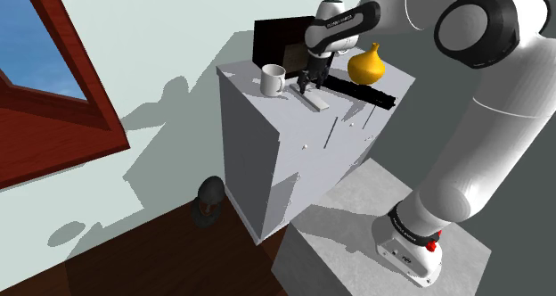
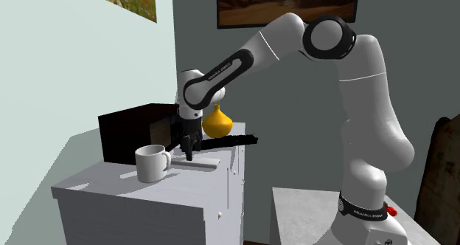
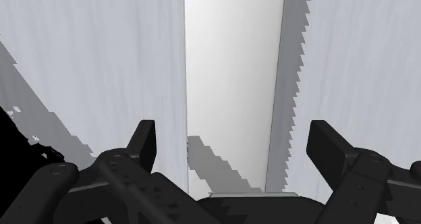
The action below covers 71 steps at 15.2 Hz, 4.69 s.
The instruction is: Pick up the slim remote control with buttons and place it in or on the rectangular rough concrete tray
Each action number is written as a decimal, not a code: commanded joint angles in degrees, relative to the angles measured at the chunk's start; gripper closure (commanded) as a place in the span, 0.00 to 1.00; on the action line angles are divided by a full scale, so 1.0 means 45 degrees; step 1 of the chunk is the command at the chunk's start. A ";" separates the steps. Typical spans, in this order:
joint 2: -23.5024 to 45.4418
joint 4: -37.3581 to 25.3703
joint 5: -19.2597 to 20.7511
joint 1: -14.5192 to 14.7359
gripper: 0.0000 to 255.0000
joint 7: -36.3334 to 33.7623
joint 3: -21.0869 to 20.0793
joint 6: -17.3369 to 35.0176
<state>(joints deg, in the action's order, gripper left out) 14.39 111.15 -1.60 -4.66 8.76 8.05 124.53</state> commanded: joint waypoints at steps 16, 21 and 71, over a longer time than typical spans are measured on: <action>0.0418 0.0285 -0.0078 -0.0020 1.00 0.0046 -0.0025 0.0701; 0.0419 0.0284 -0.0078 -0.0020 1.00 0.0047 -0.0025 0.0701; 0.0241 -0.2419 -0.0517 -0.3113 1.00 0.5235 0.2032 -0.2228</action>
<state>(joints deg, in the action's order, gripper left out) 15.28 99.78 -3.85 -18.62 32.21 17.21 113.78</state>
